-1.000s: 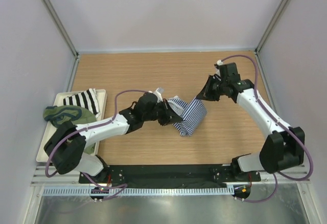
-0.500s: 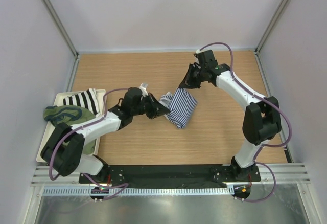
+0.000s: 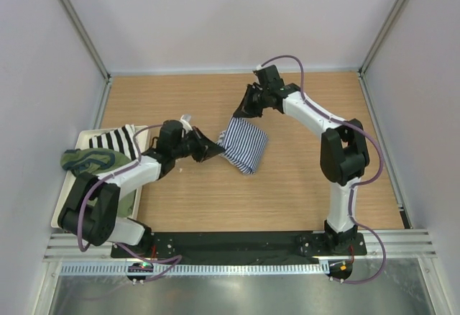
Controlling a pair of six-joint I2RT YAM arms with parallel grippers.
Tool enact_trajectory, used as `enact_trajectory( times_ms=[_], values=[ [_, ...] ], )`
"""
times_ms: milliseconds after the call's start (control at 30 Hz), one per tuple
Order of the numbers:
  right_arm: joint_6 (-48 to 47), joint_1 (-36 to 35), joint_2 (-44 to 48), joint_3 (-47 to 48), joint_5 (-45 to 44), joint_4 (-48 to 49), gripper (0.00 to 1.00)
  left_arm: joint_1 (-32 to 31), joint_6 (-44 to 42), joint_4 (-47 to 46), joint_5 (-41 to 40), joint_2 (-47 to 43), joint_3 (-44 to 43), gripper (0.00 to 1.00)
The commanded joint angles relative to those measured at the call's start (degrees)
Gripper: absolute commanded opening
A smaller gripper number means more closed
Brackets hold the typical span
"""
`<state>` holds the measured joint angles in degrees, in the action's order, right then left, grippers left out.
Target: Fold and stack the tank tops
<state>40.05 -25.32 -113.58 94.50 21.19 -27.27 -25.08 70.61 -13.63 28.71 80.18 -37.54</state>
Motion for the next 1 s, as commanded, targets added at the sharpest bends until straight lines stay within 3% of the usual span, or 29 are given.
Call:
enact_trajectory(
  times_ms=[0, 200, 233, 267, 367, 400, 433, 500, 667, 800, 967],
  values=[
    [2.66, -0.34, -2.69, 4.37, -0.63, 7.92, 0.01, 2.92, -1.88, -2.62, 5.66, 2.25, 0.45, 0.01],
    [5.30, -1.75, -7.18, 4.64, -1.41, 16.18, 0.02, 7.15, -1.79, -7.01, 6.27, 5.77, 2.73, 0.01],
    [5.47, -1.84, -8.31, 4.82, -1.85, 17.85, 0.04, 7.50, -1.96, -7.46, 6.27, 8.04, 2.73, 0.04],
    [5.56, -1.92, -8.93, 4.64, -2.29, 18.91, 0.06, 8.29, -2.58, -7.38, 6.36, 9.45, 1.86, 0.13],
    [5.74, -2.10, -9.82, 3.59, -3.26, 22.68, 0.34, 10.04, -2.76, -10.01, 8.55, 14.89, 0.71, 0.36],
    [5.22, -2.10, -9.04, 2.28, -3.78, 24.35, 0.54, 10.83, -1.71, -12.89, 9.17, 15.87, 1.93, 0.47],
    [4.78, -2.10, -9.03, 1.49, -3.96, 25.15, 0.60, 11.63, -0.66, -15.09, 9.35, 15.88, 1.94, 0.47],
    [3.64, -2.10, -6.58, -0.97, -4.57, 26.30, 0.66, 13.74, -0.55, -16.96, 8.91, 14.40, 3.87, 0.58],
    [-2.69, -1.40, 0.27, -6.16, -6.77, 23.93, 0.65, 14.27, -8.37, -1.96, 2.60, 6.59, 2.12, 0.63],
    [-10.60, -1.31, 1.78, -6.95, -12.48, 14.19, 0.62, 12.34, -13.03, 6.93, -1.98, 4.72, -1.12, 0.64],
    [-14.56, -0.17, 2.93, -11.96, -11.18, 11.36, 0.64, 10.49, -13.74, 8.96, -4.18, 4.20, -2.71, 0.63]
  ],
)
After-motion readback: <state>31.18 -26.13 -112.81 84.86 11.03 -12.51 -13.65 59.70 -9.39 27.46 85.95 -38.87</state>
